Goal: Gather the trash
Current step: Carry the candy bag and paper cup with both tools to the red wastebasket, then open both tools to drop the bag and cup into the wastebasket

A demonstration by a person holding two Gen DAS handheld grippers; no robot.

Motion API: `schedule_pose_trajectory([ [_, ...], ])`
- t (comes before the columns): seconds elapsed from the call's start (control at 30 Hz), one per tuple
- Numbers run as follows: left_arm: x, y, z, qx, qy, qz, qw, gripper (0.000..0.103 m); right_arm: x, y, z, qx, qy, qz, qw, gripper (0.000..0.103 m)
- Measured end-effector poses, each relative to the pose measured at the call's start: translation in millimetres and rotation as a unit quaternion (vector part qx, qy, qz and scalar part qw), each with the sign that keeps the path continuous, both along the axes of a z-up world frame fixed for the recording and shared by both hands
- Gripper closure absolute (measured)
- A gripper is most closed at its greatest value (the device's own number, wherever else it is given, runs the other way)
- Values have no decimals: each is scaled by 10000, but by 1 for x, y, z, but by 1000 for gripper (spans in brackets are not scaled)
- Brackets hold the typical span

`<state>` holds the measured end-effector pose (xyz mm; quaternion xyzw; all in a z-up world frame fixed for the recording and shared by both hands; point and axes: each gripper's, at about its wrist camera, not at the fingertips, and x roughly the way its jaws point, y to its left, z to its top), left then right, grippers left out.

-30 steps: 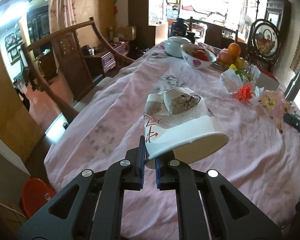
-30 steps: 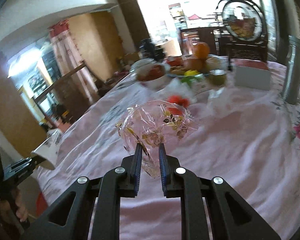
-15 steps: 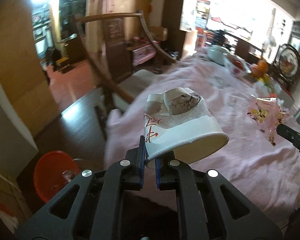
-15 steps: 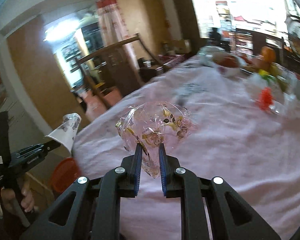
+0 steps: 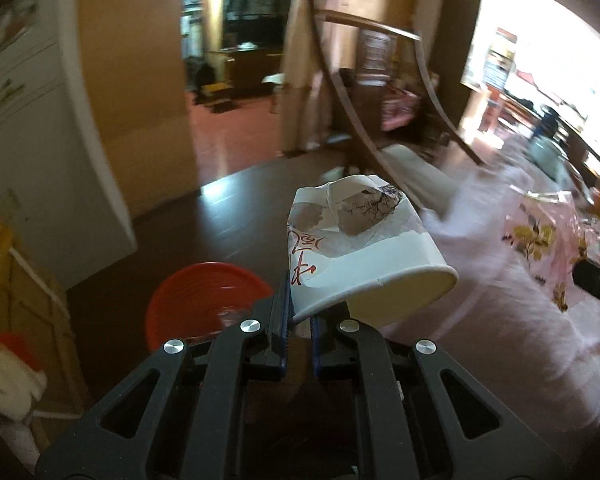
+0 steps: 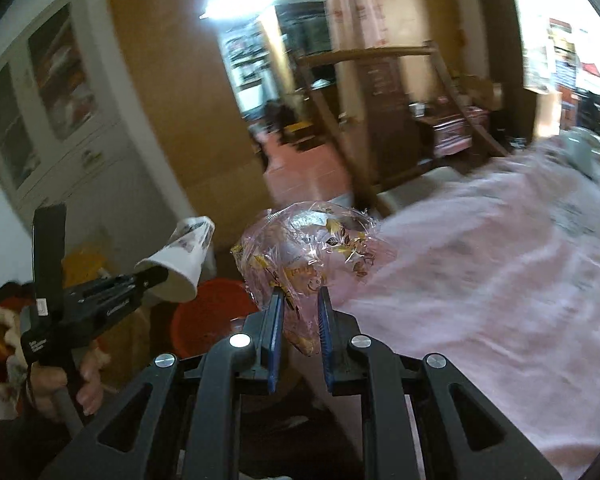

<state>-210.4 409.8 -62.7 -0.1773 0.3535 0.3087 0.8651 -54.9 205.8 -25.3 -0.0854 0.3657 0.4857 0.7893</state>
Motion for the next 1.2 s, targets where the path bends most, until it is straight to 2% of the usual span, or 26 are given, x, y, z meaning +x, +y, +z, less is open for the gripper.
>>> schedule_pose_trajectory([
  [0.2,-31,48,-26,-227,328,531,9978,93,-20,76,-14,-221,116,740,9969,86],
  [0.5,-46,105,-100,-897,1005,1001,9858,93,-33,169,-80,-865,649,1292,9857,86],
  [0.77,-44,119,-143,-1159,1473,1233,9745,93,-40,223,-129,-1232,1058,1626,9732,86],
  [1.0,-42,125,-163,-1265,1646,1309,9694,93,-27,255,-170,-1332,1649,1535,9651,85],
  [1.2,-37,126,-169,-1391,1666,1323,9672,93,-20,261,-197,-1456,1948,1414,9596,83],
])
